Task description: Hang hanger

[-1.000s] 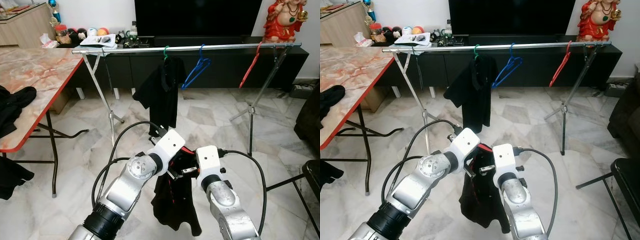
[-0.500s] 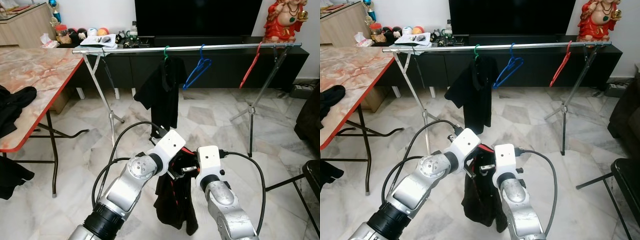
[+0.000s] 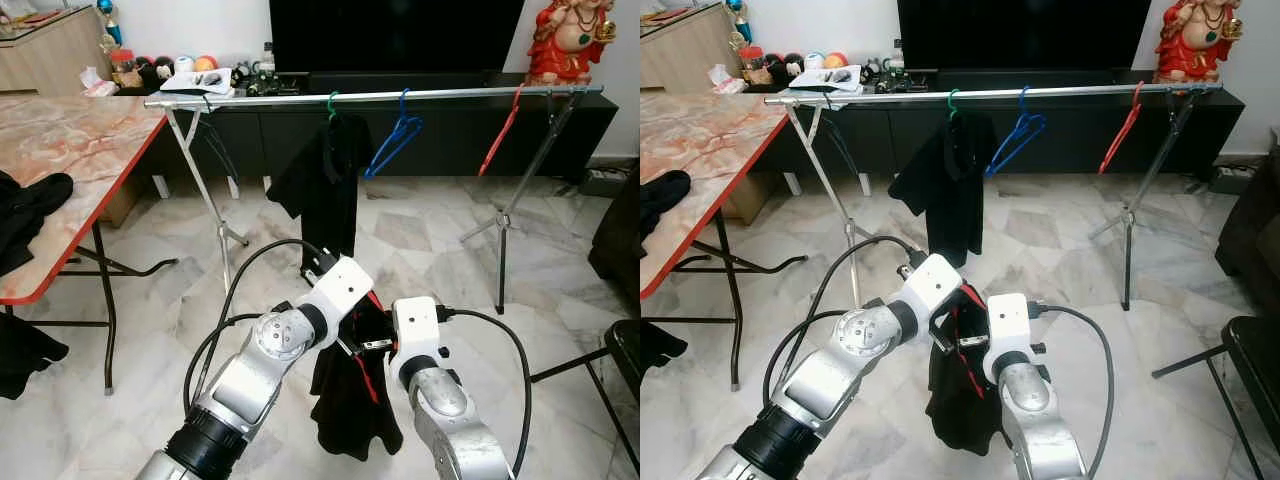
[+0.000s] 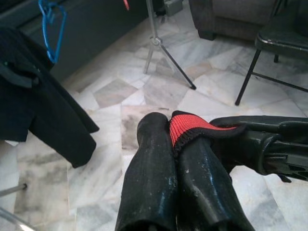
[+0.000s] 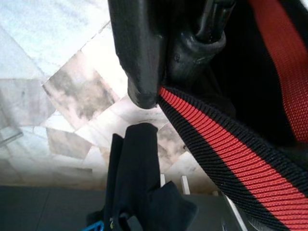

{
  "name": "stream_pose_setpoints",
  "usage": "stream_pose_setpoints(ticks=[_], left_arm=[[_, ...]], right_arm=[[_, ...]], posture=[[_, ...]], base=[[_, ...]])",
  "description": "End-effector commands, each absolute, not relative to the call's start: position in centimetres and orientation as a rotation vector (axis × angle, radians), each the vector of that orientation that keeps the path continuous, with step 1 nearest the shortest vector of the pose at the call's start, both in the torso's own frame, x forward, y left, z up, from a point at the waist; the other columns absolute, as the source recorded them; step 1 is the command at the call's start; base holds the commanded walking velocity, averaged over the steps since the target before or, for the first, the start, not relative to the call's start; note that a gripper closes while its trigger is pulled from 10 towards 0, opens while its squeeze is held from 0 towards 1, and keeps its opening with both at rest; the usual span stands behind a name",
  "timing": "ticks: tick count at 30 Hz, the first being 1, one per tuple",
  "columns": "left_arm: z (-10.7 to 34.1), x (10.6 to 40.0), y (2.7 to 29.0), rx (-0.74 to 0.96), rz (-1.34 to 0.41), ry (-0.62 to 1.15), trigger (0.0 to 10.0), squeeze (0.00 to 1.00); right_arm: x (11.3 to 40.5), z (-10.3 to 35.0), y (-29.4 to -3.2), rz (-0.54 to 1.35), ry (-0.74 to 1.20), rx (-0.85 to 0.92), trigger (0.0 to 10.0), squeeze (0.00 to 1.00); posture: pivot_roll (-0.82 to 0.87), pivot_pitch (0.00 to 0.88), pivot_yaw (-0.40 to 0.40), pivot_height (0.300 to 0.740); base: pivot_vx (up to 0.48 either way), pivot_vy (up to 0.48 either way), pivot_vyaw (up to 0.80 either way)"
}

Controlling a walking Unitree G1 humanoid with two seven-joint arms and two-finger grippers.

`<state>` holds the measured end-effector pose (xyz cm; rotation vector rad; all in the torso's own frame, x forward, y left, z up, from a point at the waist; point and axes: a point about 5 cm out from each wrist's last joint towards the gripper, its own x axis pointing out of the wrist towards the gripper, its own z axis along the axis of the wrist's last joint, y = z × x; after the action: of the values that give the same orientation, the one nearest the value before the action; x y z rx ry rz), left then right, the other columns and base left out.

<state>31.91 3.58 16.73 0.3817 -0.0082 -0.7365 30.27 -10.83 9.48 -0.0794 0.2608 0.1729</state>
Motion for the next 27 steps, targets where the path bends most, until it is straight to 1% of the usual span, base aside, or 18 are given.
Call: stream_pose_setpoints(ticks=[1, 4, 5, 7, 8, 9, 11, 12, 14, 17, 18, 22, 23, 26, 27], left_arm=[[18.7, 32.1, 3.9, 0.374, -0.712, -0.114, 0.0, 0.0], [18.7, 32.1, 4.0, 0.377, -0.712, -0.115, 0.0, 0.0], [18.6, 32.1, 4.0, 0.385, -0.714, -0.114, 0.9, 0.0], [18.4, 32.0, 4.1, 0.392, -0.722, -0.105, 3.8, 0.0], [18.4, 32.0, 4.0, 0.39, -0.729, -0.101, 6.0, 0.98], [18.3, 31.9, 4.0, 0.387, -0.737, -0.097, 6.5, 1.0], [18.2, 31.5, 3.8, 0.396, -0.79, -0.098, 9.1, 1.0], [18.1, 31.3, 3.8, 0.409, -0.815, -0.102, 9.1, 1.0], [17.9, 31.1, 3.9, 0.411, -0.854, -0.087, 9.8, 1.0], [17.5, 30.5, 4.2, 0.456, -0.925, -0.074, 9.8, 1.0], [17.3, 29.9, 4.4, 0.48, -0.983, -0.063, 9.8, 1.0], [16.9, 29.3, 5.1, 0.484, -1.032, -0.034, 9.8, 1.0], [16.9, 29.7, 6.0, 0.459, -0.987, -0.029, 9.8, 1.0], [16.8, 30.5, 7.4, 0.414, -0.895, -0.015, 9.8, 1.0], [16.6, 31.3, 8.7, 0.378, -0.797, -0.002, 9.8, 1.0]], right_arm=[[30.0, 8.7, -11.9, 0.119, 0.294, -0.081, 0.0, 0.0], [30.2, 9.1, -11.9, 0.116, 0.268, -0.073, 0.0, 0.0], [30.2, 9.2, -11.9, 0.116, 0.261, -0.069, 0.0, 0.0], [30.3, 9.4, -11.8, 0.118, 0.25, -0.066, 0.0, 0.0], [30.3, 9.5, -11.8, 0.119, 0.249, -0.067, 0.0, 0.0], [30.3, 9.5, -11.8, 0.121, 0.248, -0.067, 0.0, 0.0], [30.4, 9.5, -11.8, 0.118, 0.247, -0.069, 0.0, 0.0], [30.5, 9.5, -11.9, 0.114, 0.247, -0.07, 0.0, 0.0], [30.6, 9.6, -12.0, 0.109, 0.247, -0.072, 0.0, 0.0], [30.7, 9.6, -12.2, 0.101, 0.247, -0.076, 0.0, 0.0], [30.7, 9.6, -12.2, 0.098, 0.249, -0.079, 0.0, 0.0], [30.7, 9.2, -12.4, 0.087, 0.264, -0.078, 0.0, 0.0], [30.6, 8.7, -12.7, 0.073, 0.284, -0.059, 0.0, 0.0], [30.3, 7.5, -13.5, 0.024, 0.337, -0.01, 0.0, 0.0], [30.0, 6.2, -14.4, -0.034, 0.388, 0.05, 0.0, 0.0]], posture=[[0.12, 0.075, 0.039, 0.74], [0.13, 0.075, 0.041, 0.74], [0.13, 0.075, 0.041, 0.74], [0.12, 0.077, 0.04, 0.74], [0.12, 0.077, 0.039, 0.74], [0.12, 0.077, 0.039, 0.74], [0.12, 0.078, 0.037, 0.74], [0.12, 0.078, 0.037, 0.74], [0.12, 0.08, 0.036, 0.74], [0.13, 0.082, 0.034, 0.74], [0.13, 0.082, 0.034, 0.74], [0.13, 0.082, 0.034, 0.74], [0.12, 0.089, 0.037, 0.74], [0.12, 0.089, 0.038, 0.74], [0.13, 0.09, 0.038, 0.74]], base=[[0.0, 0.0, 0.0], [0.0, 0.0, 0.0], [0.0, 0.0, 0.0], [0.0, 0.0, 0.0], [0.0, 0.0, 0.0], [0.0, 0.0, 0.0], [0.0, 0.0, 0.0], [0.0, 0.0, 0.0], [0.0, 0.0, 0.0], [0.0, 0.0, 0.0], [0.0, 0.0, 0.0], [0.0, 0.0, 0.0], [0.0, 0.0, 0.0], [0.0, 0.0, 0.0], [0.0, 0.0, 0.0]])
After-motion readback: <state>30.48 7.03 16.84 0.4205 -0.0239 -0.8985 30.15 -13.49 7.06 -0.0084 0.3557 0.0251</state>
